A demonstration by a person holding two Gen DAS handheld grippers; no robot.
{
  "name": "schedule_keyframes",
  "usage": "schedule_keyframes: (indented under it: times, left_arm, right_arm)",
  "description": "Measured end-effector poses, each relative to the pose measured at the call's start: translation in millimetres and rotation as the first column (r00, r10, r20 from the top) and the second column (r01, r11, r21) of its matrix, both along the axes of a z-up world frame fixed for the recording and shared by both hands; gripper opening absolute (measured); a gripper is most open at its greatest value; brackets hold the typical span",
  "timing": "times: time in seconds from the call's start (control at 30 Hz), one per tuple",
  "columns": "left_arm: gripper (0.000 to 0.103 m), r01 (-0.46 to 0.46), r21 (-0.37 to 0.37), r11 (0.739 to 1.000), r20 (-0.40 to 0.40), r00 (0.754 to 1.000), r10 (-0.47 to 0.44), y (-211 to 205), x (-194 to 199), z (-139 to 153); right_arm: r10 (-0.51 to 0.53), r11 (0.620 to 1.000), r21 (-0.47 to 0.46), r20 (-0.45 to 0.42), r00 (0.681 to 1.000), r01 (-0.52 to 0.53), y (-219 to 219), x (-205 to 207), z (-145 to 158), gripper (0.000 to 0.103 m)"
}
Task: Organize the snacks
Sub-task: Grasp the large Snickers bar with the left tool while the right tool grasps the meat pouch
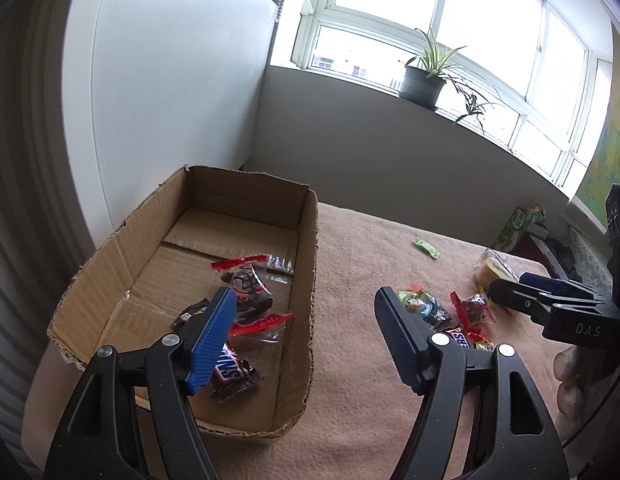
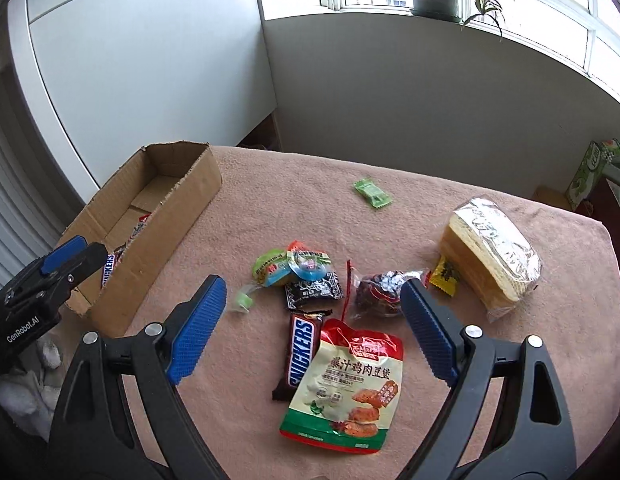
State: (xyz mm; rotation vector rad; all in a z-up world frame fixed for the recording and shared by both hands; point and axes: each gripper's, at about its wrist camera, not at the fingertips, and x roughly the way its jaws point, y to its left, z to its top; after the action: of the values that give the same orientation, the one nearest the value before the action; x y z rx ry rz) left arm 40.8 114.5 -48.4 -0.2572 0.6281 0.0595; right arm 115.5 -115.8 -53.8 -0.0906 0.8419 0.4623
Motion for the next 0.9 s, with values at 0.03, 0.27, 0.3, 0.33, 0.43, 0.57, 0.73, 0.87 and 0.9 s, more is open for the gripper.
schedule_keyframes:
  times: [0.03, 0.27, 0.3, 0.33, 0.43, 0.57, 0.73, 0.87, 0.9]
  left_arm:
    - [0.072, 0.015, -0.002, 1.0, -0.005, 1.0, -0.015, -6, 1, -1]
    - [0.072, 0.103, -0.015, 0.995, -0.068, 0.992, -0.103, -43, 14, -13]
    - [0.072, 0.111, -0.013, 0.994, -0.075, 0.991, -0.111, -47, 16, -15]
    - [0.072, 0.117, -0.015, 0.993, -0.084, 0.989, -0.118, -50, 18, -16]
    - [0.072, 0.131, -0.014, 0.991, -0.105, 0.986, -0.131, -59, 22, -20]
    - [0.072, 0.152, 0.011, 0.988, -0.102, 0.983, -0.15, -71, 20, -19]
    - [0.072, 0.174, 0.013, 0.985, -0.113, 0.979, -0.171, -85, 25, -20]
    - [0.072, 0.199, 0.022, 0.98, -0.132, 0.972, -0.194, -97, 31, -24]
    - [0.072, 0.208, 0.021, 0.978, -0.14, 0.969, -0.203, -101, 32, -26]
  right_arm:
    - [-0.009, 1.0, -0.008, -0.011, 1.0, 0.009, -7, -2, -6, 0.091]
    - [-0.05, 0.998, -0.049, -0.092, 0.995, 0.046, -24, -10, -45, 0.091]
    - [-0.046, 0.998, -0.054, -0.094, 0.994, 0.042, -25, -11, -48, 0.091]
    - [-0.043, 0.998, -0.059, -0.096, 0.994, 0.037, -24, -13, -50, 0.091]
    - [-0.035, 0.997, -0.074, -0.102, 0.994, 0.027, -23, -15, -54, 0.091]
    - [-0.032, 0.995, -0.093, -0.111, 0.993, 0.022, -24, -13, -55, 0.091]
    - [-0.04, 0.991, -0.13, -0.119, 0.992, 0.025, -26, -6, -61, 0.091]
    - [-0.047, 0.992, -0.125, -0.138, 0.989, 0.03, -38, -3, -67, 0.091]
    - [-0.054, 0.991, -0.131, -0.134, 0.989, 0.037, -41, -3, -67, 0.091]
